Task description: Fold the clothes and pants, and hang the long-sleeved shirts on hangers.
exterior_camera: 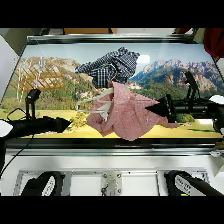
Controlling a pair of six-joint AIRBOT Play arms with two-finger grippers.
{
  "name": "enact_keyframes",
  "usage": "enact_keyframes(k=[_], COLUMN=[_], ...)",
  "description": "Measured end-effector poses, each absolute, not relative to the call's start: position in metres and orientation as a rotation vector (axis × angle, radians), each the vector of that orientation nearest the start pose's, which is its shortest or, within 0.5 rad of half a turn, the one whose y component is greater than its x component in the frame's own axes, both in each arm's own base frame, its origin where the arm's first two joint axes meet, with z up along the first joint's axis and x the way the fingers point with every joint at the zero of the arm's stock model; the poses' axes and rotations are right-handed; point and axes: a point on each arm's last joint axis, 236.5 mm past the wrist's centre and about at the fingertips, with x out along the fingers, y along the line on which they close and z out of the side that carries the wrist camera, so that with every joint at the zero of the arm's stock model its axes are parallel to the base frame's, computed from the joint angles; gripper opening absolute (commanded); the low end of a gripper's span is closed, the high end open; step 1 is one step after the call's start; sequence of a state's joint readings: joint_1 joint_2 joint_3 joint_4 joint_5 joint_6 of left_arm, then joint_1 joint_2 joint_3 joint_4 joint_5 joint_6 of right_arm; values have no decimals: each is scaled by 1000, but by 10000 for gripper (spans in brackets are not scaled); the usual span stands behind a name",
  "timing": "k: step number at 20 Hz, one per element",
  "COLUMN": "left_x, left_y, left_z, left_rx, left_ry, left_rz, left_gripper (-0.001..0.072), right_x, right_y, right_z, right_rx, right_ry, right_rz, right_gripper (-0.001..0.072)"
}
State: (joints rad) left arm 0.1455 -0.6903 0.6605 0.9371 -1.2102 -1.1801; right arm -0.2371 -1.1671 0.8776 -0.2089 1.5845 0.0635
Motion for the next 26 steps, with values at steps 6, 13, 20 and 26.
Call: enact_keyframes(k=[6,13,20,26], left_x=[277,290,293,291], left_y=[-149,-224,-270,-285], left_z=[54,62,40,13], left_rx=[-514,-548,-534,-553], left_ry=[951,943,1050,1124], left_rz=[-450,-516,-543,-509], left_gripper=[550,550,549,548], right_x=[308,309,309,308], right_y=[162,162,162,162], right_z=[148,149,149,149], right_rx=[172,193,205,210], right_ry=[413,429,439,443], right_rz=[1308,1295,1292,1292], right_gripper=[6,6,6,6])
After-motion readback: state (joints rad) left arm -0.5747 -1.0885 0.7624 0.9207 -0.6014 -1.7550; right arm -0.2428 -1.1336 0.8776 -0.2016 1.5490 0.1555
